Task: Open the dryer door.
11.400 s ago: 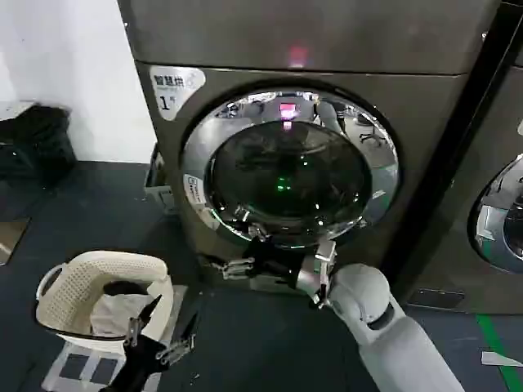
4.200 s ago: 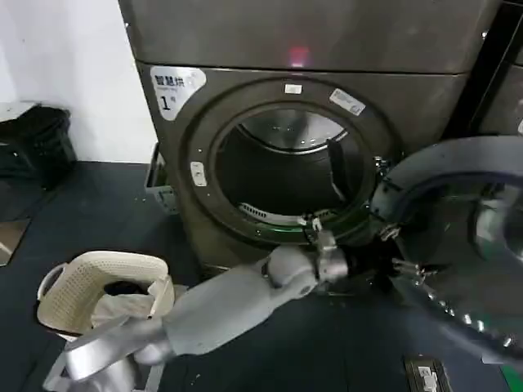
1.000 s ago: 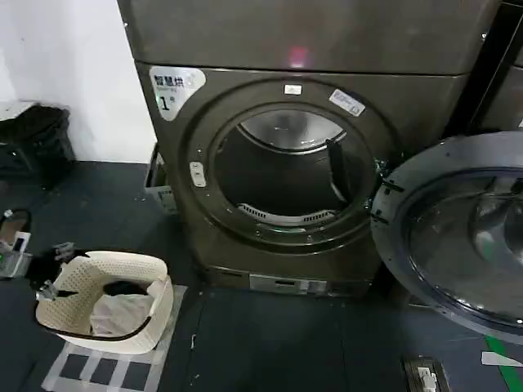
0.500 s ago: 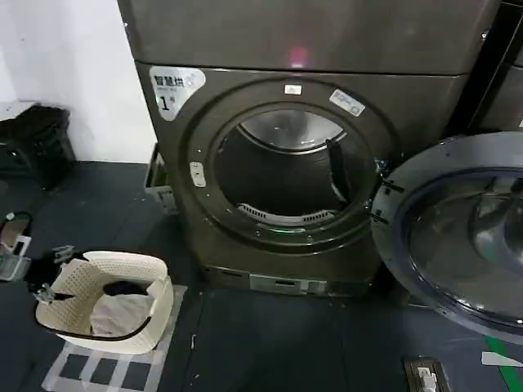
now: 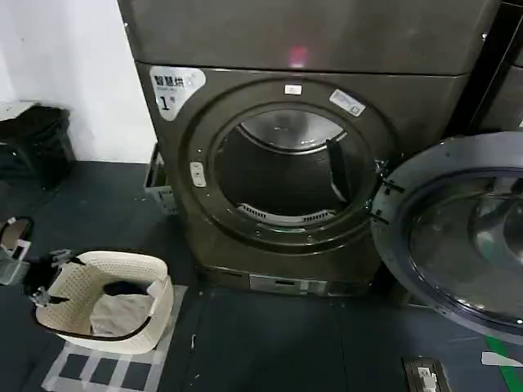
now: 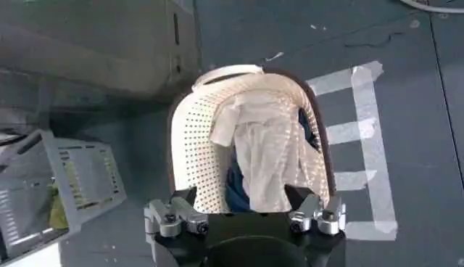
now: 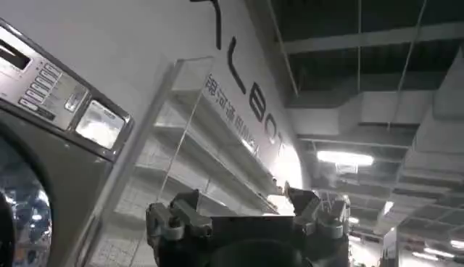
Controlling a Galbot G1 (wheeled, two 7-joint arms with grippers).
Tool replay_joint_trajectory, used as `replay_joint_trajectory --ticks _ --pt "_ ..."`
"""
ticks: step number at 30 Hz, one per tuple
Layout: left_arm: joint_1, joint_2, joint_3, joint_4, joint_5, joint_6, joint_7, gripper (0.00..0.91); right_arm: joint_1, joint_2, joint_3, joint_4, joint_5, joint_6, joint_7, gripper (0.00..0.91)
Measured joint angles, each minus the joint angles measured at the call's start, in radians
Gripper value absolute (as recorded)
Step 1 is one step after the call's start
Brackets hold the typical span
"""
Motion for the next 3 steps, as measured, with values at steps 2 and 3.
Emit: replay_joint_trajectory --ticks 2,3 --pt "0.002 0.003 0.001 -0.005 0.000 0.000 0.000 0.907 -0.004 0.000 0.005 0.000 -0.001 0.001 0.000 0.907" --pt "0.002 0.006 0.001 -0.008 0.000 0.000 -0.001 0.907 -0.004 0.000 0.008 0.000 -0.002 0.001 0.000 0.907"
